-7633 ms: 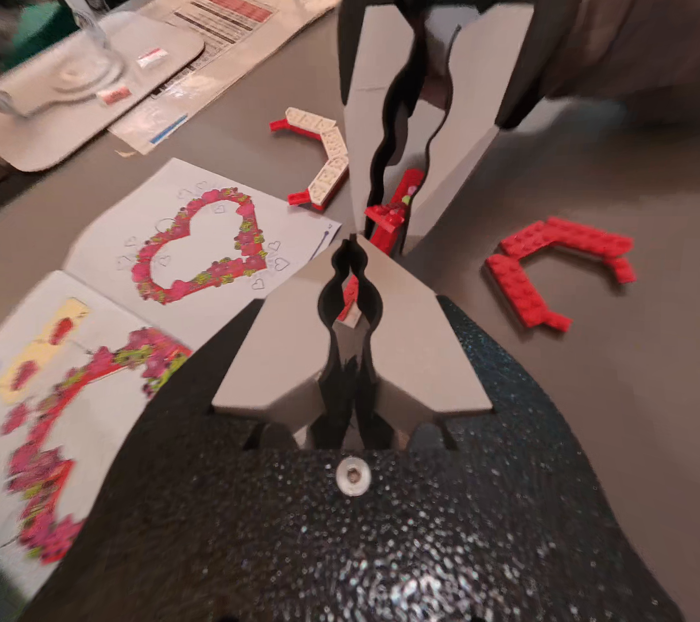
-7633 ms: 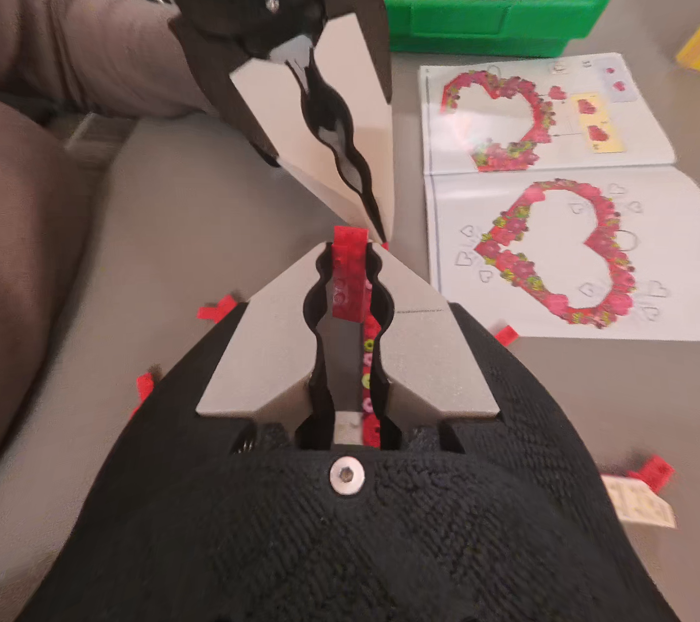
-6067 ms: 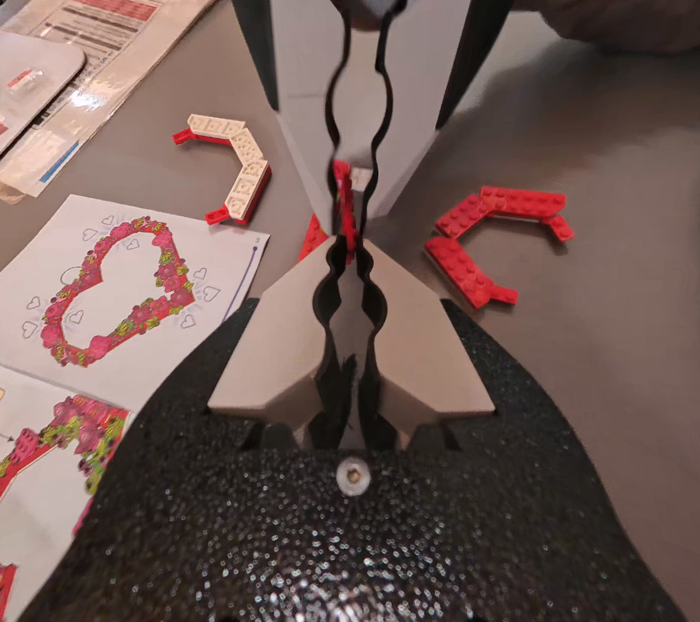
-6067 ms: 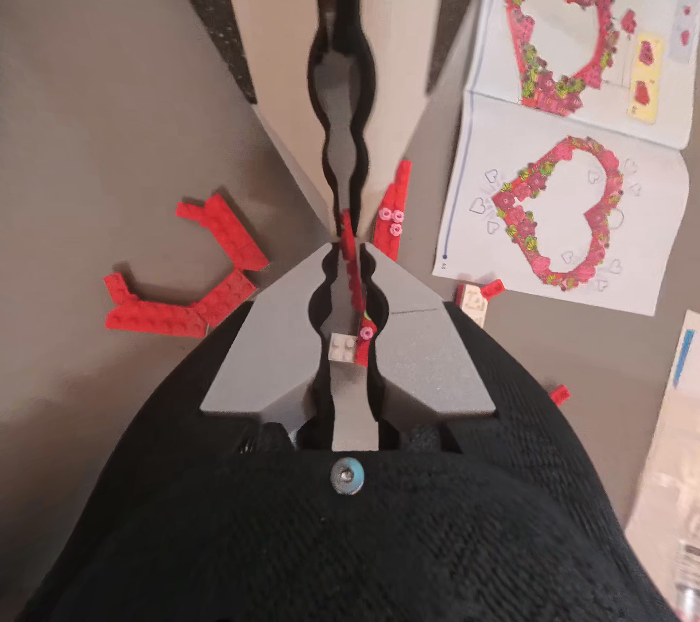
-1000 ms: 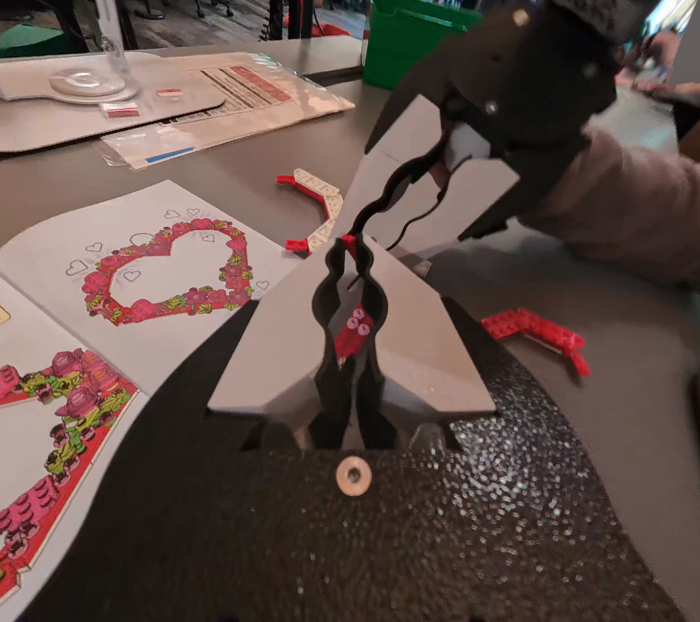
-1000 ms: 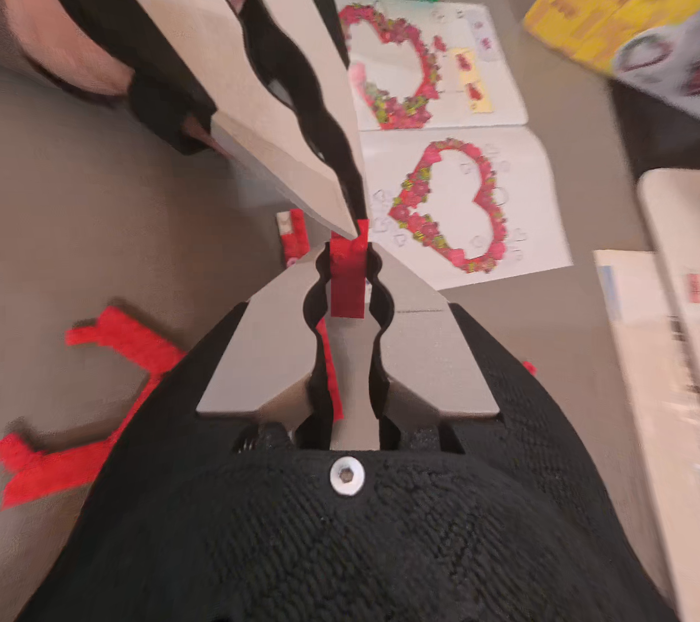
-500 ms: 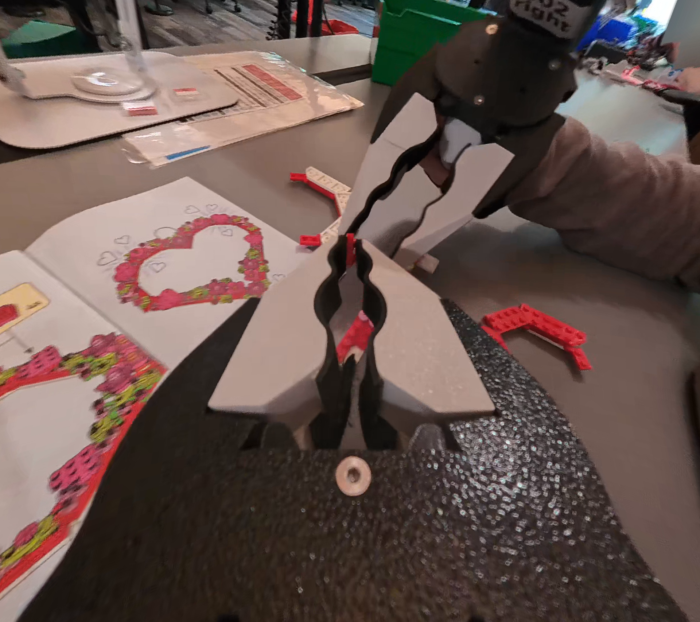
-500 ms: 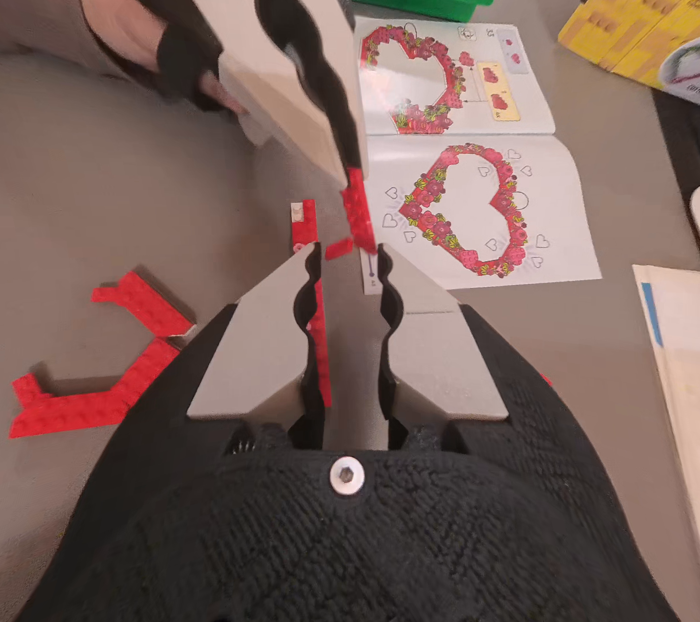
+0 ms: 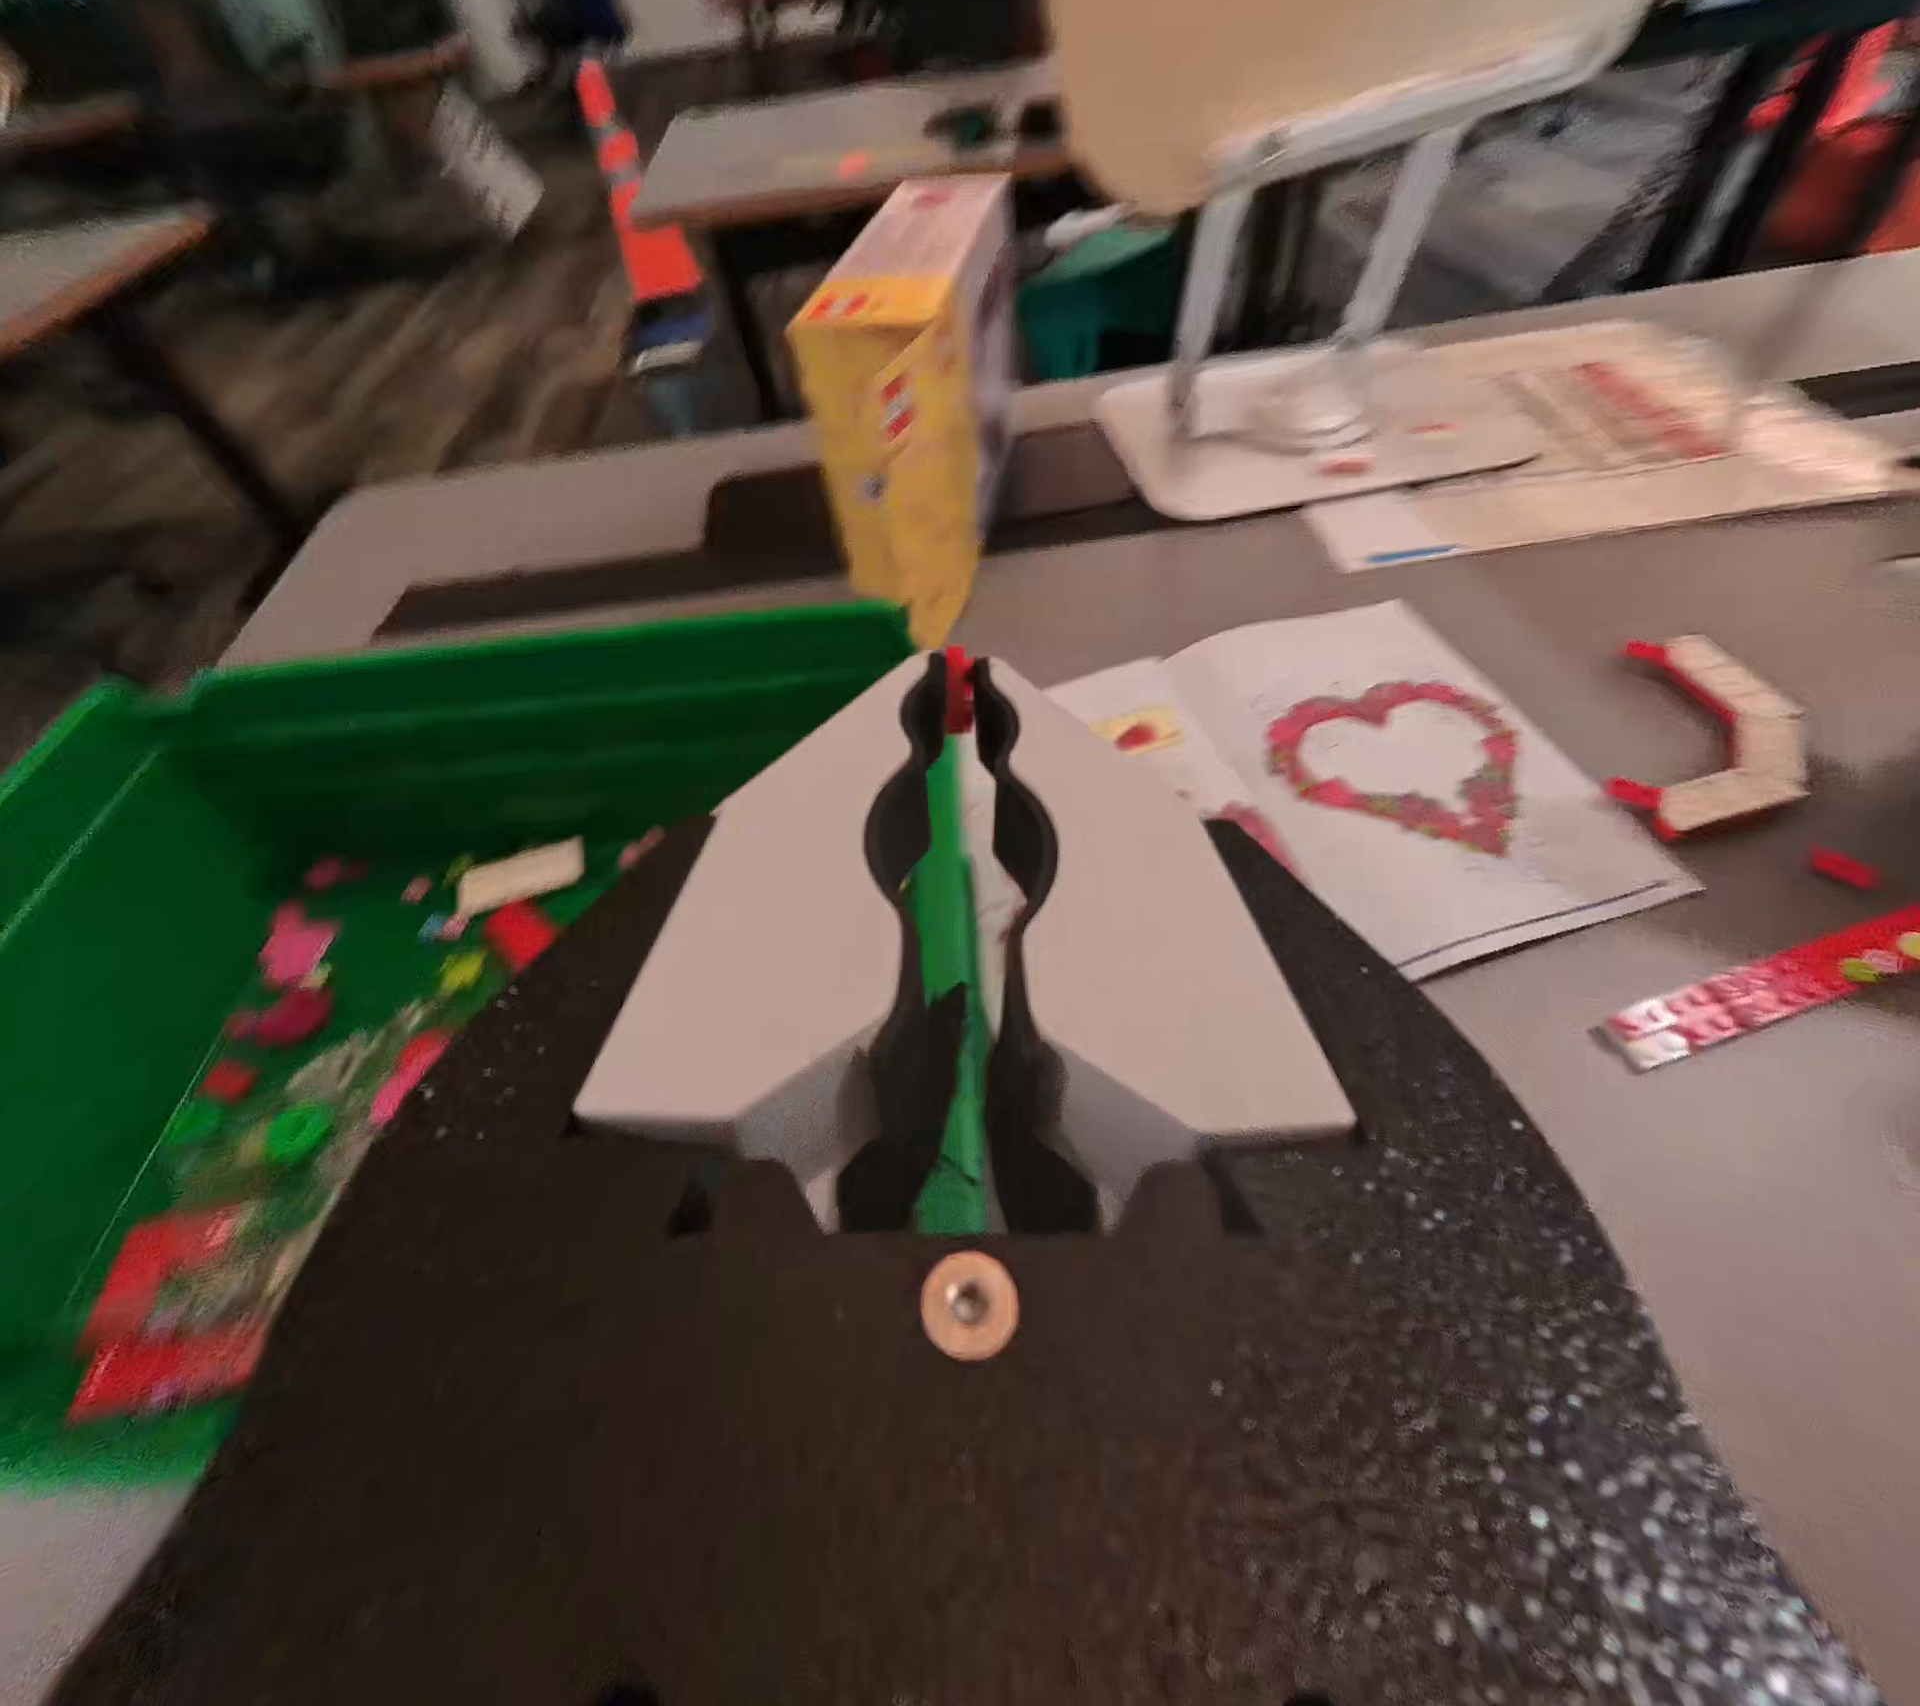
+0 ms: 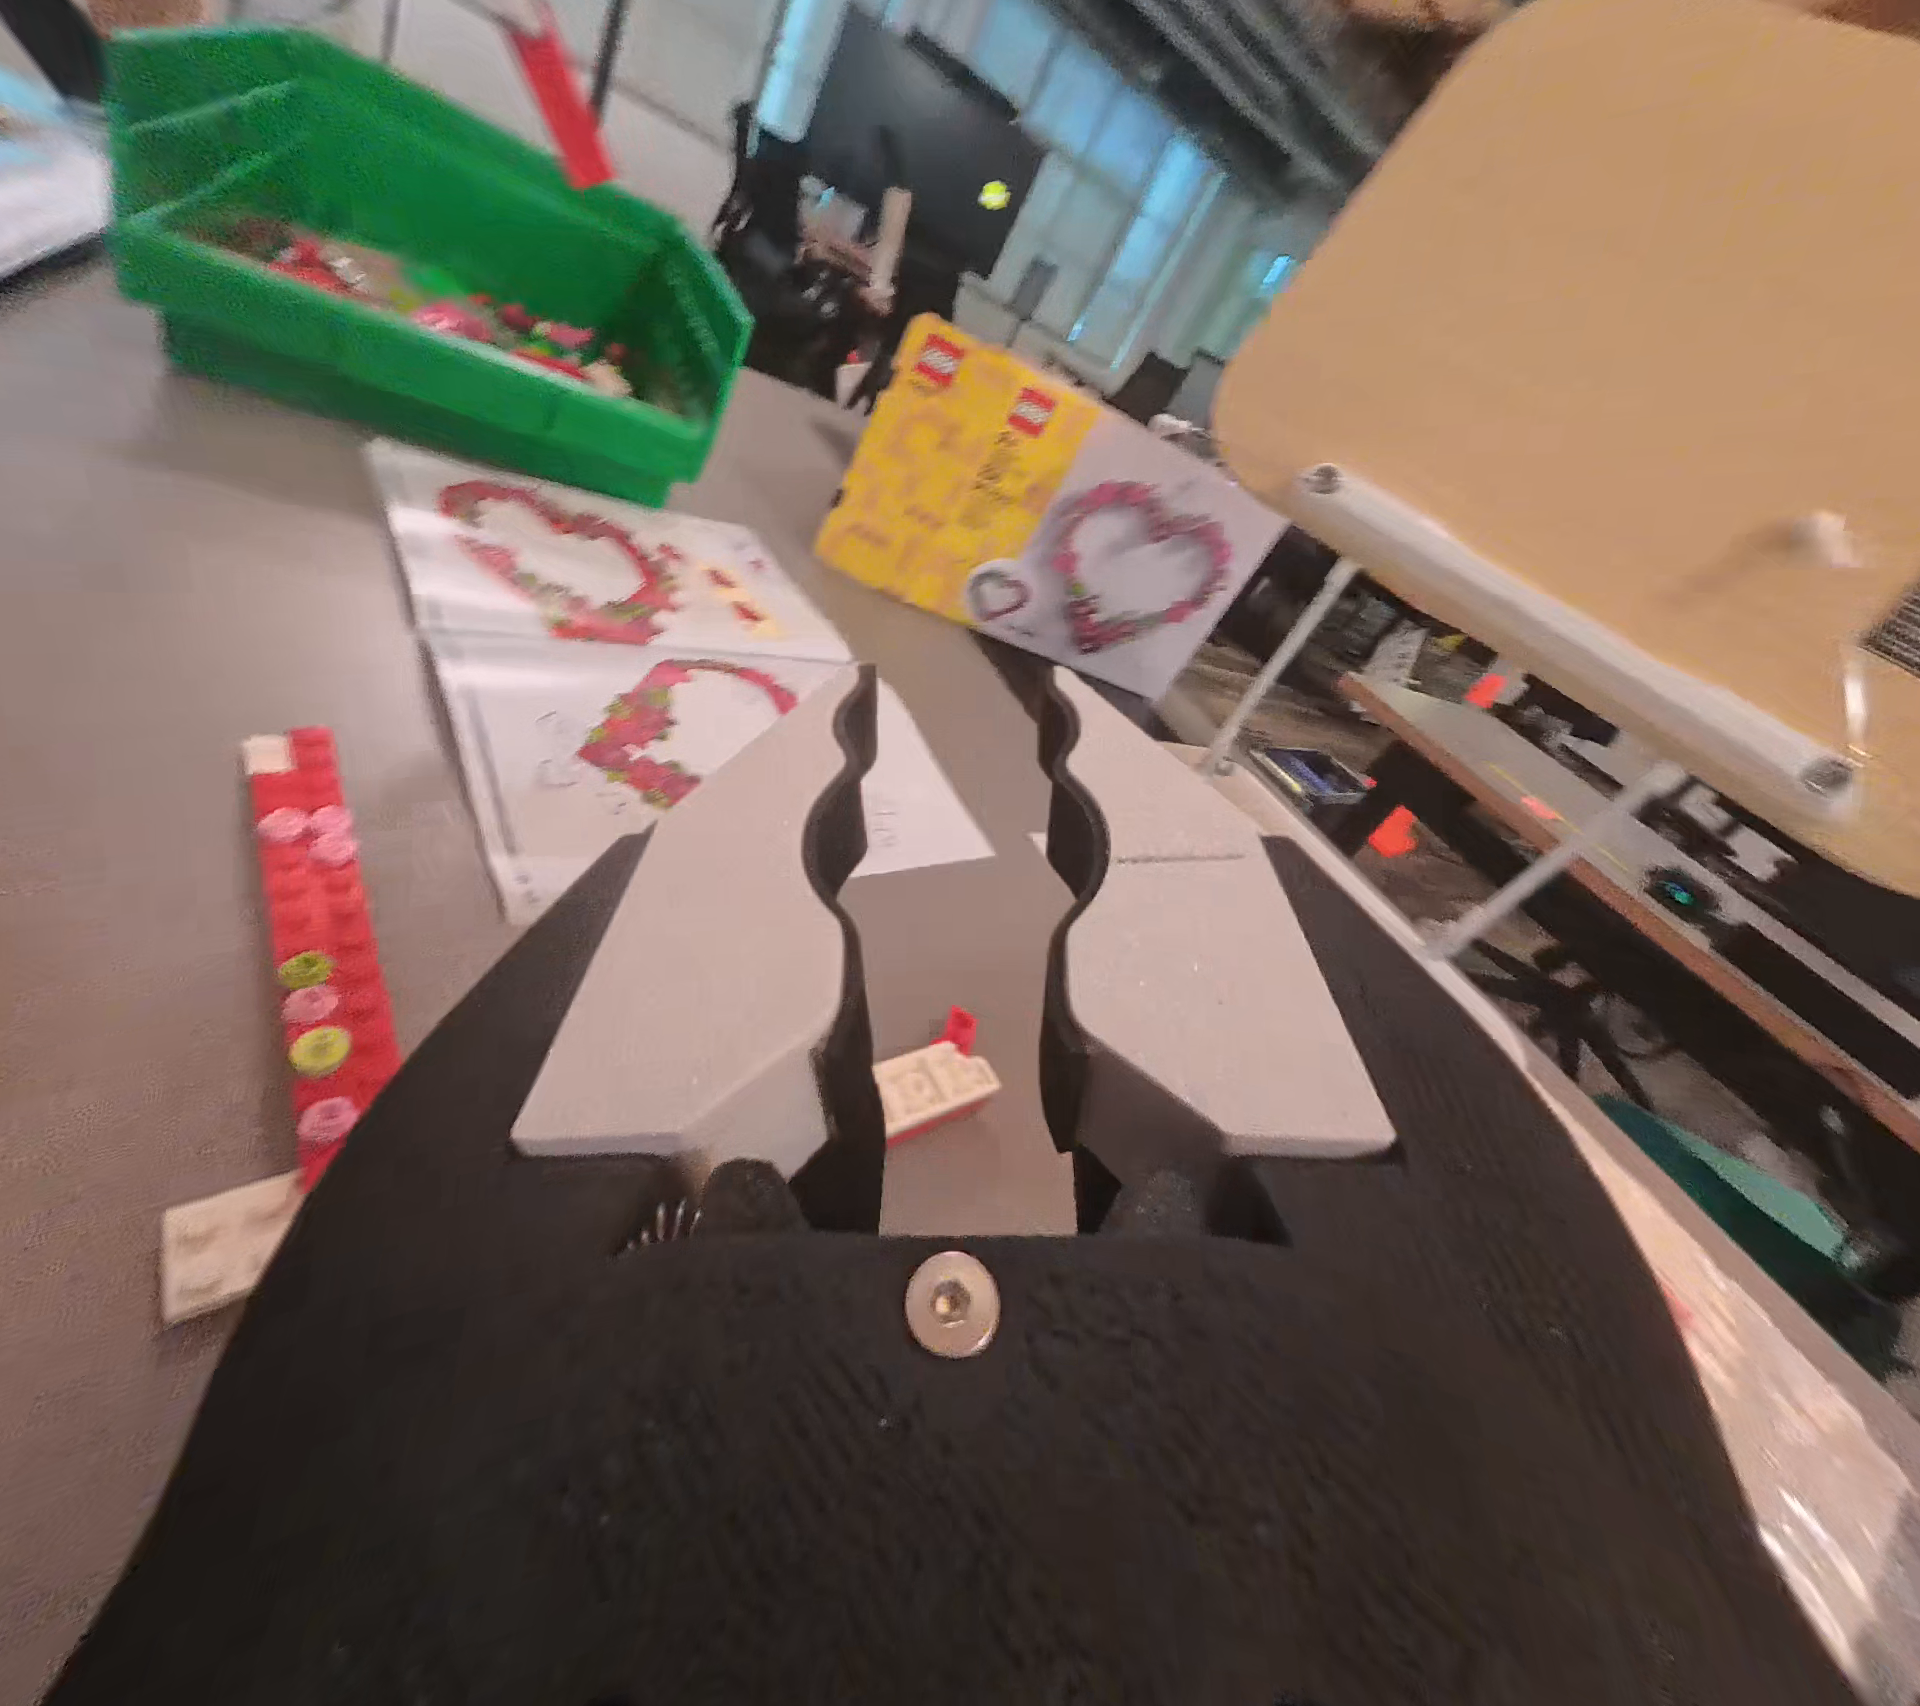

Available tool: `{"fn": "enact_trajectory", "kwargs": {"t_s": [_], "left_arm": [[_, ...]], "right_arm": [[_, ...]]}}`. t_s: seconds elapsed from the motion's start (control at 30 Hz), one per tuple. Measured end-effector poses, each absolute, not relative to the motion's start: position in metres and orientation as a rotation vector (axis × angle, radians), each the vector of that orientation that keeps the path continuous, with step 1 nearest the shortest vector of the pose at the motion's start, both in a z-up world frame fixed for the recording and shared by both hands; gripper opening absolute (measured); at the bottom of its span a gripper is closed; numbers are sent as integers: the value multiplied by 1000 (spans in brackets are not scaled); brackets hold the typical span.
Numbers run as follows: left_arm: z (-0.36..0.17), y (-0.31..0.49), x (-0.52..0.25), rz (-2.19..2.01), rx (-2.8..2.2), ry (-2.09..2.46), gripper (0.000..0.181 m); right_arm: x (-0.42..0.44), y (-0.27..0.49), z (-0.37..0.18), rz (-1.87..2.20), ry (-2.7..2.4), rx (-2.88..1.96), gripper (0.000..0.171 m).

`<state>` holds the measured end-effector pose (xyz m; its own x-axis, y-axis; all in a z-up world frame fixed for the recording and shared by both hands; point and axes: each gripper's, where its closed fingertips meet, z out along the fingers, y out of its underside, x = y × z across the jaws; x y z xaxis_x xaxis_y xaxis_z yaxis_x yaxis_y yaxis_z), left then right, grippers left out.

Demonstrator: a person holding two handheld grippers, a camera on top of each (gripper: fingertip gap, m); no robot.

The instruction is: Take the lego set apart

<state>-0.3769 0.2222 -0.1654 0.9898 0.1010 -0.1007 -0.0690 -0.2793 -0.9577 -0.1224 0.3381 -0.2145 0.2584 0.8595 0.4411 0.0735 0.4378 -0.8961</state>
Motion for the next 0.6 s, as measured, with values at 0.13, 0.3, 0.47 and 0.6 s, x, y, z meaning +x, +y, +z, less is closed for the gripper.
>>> {"fn": "enact_trajectory", "kwargs": {"t_s": [0.13,0.3,0.47,0.6], "left_arm": [[-190,215,-422,140,-2012,-269,52],[-175,230,-373,56,-1930,-108,60],[-218,243,-183,-428,-2056,484,23],[-274,251,-113,-633,-2208,650,15]], "right_arm": [[-114,349,-210,700,-1111,-1027,27],[-103,347,-204,729,-1079,-1009,26],[-88,347,-207,775,-1087,-1026,24],[-74,342,-211,802,-1126,-1032,22]]}}
